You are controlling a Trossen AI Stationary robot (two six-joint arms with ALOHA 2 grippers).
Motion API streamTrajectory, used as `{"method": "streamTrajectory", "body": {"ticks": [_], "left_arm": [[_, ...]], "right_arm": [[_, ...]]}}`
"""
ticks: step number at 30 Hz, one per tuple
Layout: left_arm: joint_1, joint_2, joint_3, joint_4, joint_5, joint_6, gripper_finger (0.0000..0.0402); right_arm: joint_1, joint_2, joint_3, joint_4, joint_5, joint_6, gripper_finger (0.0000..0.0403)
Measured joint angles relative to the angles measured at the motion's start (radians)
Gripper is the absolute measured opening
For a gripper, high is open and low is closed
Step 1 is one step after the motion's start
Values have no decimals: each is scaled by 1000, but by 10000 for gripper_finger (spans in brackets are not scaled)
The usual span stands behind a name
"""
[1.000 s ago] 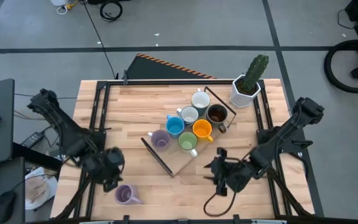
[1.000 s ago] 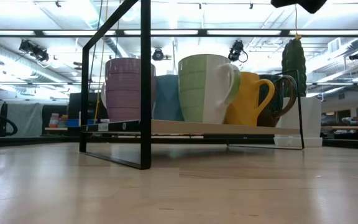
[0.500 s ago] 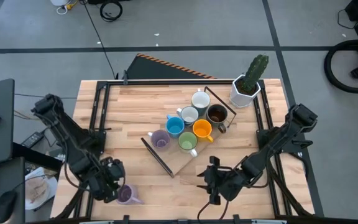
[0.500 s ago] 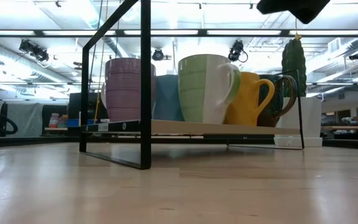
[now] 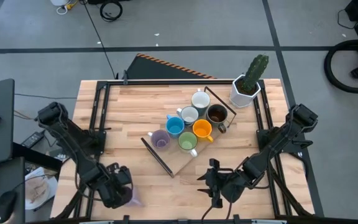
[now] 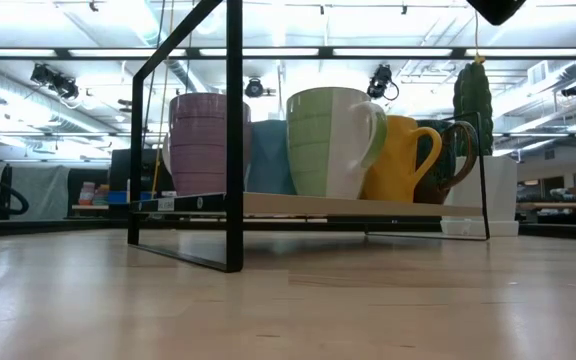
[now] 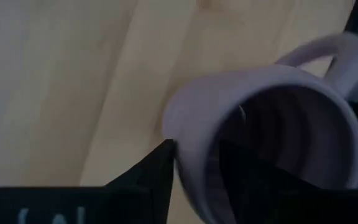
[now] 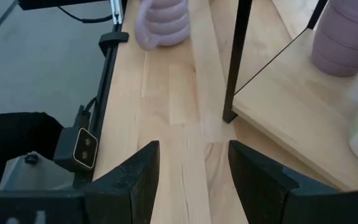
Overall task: Place coffee mugs
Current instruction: Put the violet mug on the shelf
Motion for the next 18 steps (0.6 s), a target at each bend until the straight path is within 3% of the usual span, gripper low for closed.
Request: {"method": "streamTrajectory", "body": {"ticks": [8,13,18], "left_arm": [[78,63,0,203,11,59,46],[130,106,34,216,-2,104,42],[180,167,146,153,-28,180,42]], "right_arm": [[2,-7,0,-34,-69,3,197],[10,-33,0,-59,-71,20,197],[16,-40,0,-73,-61,30,197]]}}
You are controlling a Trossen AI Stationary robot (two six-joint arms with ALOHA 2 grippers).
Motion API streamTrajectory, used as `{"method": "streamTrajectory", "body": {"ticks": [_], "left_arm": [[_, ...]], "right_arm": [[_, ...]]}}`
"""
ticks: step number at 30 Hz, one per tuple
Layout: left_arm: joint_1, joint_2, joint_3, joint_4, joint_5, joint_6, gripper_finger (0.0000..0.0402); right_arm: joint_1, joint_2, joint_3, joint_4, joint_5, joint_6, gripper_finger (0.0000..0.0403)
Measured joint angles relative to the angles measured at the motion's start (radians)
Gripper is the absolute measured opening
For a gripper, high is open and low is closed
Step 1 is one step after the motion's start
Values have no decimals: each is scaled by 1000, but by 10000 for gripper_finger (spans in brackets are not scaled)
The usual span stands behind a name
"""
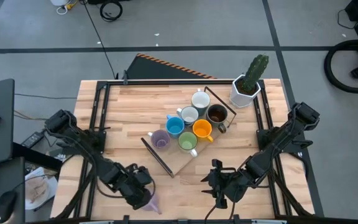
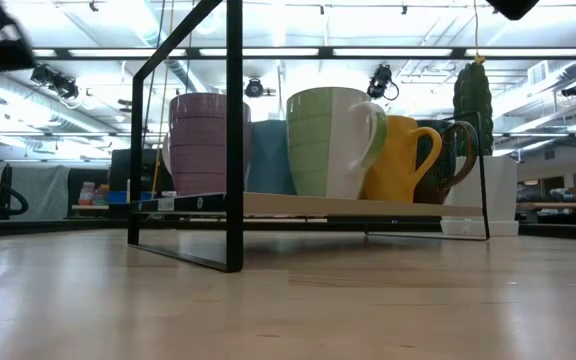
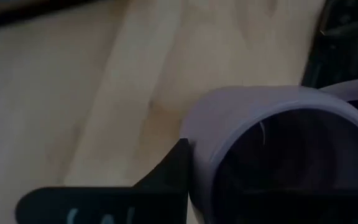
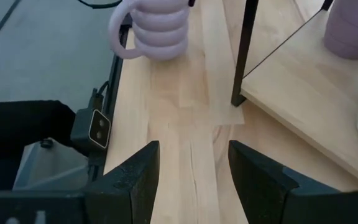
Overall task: Place coffee mugs
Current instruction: Put the violet mug on the shelf
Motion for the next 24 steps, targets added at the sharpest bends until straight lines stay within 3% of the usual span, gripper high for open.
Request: {"method": "streamTrajectory", "body": {"ticks": [7,18,24], "left_arm": [[74,104,150,-87,-67,50,42],[150,200,216,-56,-75,82,44],[163,204,220,-49,-82,90,46]], "right_arm": [[2,10,0,2,6,23,193],[16,115,0,170,23,-46,191],[20,195,0,294,133,-121,191]]}}
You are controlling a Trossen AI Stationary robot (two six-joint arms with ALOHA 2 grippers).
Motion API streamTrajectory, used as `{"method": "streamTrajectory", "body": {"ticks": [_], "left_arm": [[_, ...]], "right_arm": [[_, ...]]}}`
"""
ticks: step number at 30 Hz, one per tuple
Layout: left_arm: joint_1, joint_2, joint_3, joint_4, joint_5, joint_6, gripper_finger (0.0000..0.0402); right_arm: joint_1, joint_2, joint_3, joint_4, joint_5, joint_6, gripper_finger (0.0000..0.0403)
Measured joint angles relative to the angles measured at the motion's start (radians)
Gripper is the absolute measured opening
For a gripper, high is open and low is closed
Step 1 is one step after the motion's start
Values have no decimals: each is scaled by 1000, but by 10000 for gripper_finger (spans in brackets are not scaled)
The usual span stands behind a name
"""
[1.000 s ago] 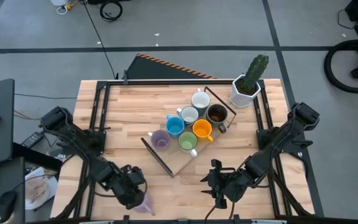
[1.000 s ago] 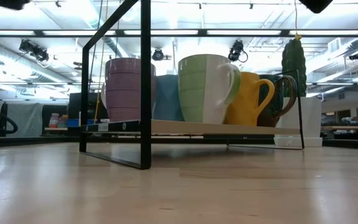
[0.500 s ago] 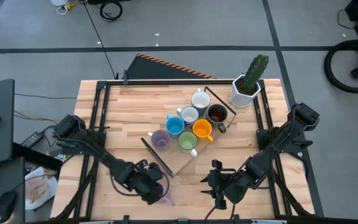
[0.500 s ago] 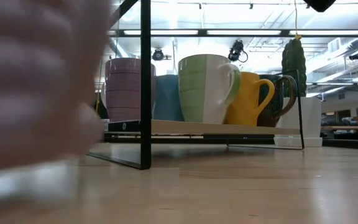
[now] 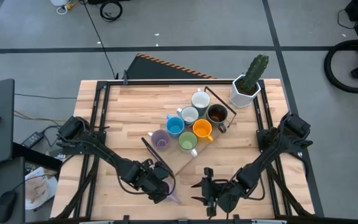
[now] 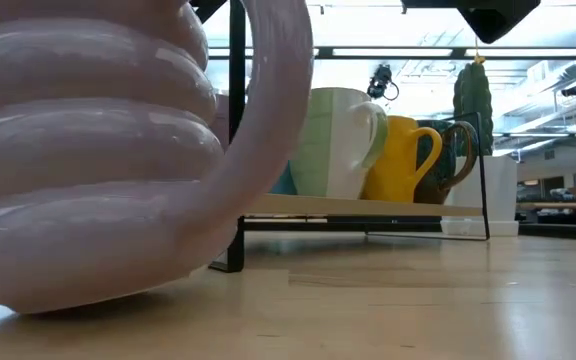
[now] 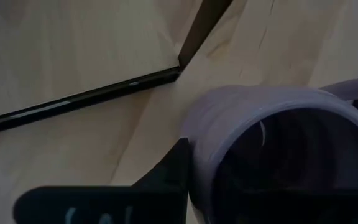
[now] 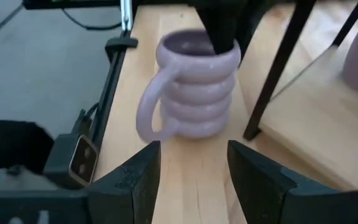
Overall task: Place coffee mugs
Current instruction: Put the violet mug on the shelf
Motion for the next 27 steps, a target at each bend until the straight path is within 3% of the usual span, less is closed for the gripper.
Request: {"method": "streamTrajectory", "body": {"ticks": [5,9,20,27], "left_arm": [[0,0,0,8,-14,-11,48],[-2,1,0,45,-21,-30,55],[-1,1,1,106,-67,-83,147],[-6,-1,1,119,-82,-77,164]], "right_arm": [[24,63,1,105,97,-115,191],[30,64,1,127,108,-133,191],[37,78,1,210,141,-210,191],[40,106,1,337,161,-248,191]]}}
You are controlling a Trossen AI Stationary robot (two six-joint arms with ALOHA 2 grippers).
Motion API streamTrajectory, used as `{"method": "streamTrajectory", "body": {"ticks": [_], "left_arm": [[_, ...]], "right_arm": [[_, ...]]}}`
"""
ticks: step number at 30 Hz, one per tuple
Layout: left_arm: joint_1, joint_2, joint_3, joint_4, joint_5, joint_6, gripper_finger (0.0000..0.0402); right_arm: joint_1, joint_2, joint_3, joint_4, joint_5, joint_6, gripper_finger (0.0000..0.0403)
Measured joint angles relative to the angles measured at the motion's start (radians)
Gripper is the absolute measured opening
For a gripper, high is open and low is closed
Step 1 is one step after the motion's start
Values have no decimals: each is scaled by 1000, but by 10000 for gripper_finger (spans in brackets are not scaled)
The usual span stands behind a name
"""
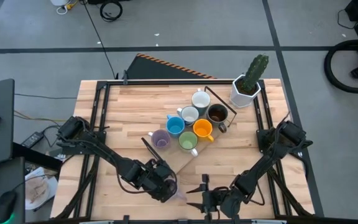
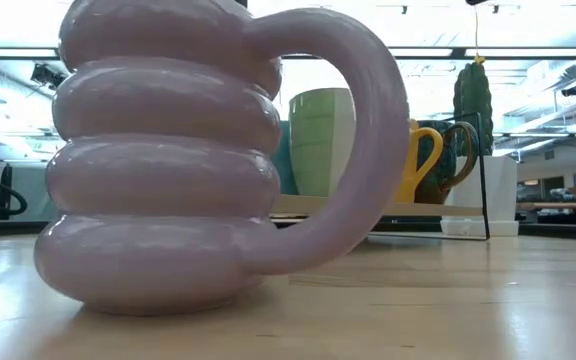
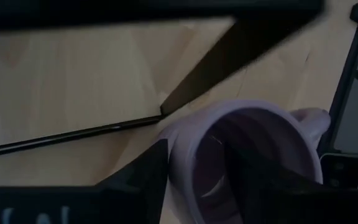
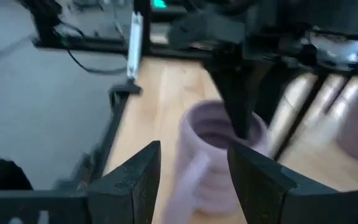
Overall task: Place coffee mugs
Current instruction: Put the violet mug on the shelf
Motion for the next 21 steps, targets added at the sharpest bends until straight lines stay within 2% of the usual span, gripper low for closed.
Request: {"method": "streamTrajectory", "body": {"ticks": [3,8,14,21], "left_arm": [[-8,0,0,-2,-1,12,164],[-24,-11,0,-11,21,38,165],[-36,-19,0,-16,18,39,165],[-58,-19,-1,-18,22,39,165]], "right_arm": [[2,50,1,104,4,-43,191],[2,143,82,114,46,-59,191],[3,226,178,65,158,-103,191],[-15,229,188,-2,139,4,191]]}}
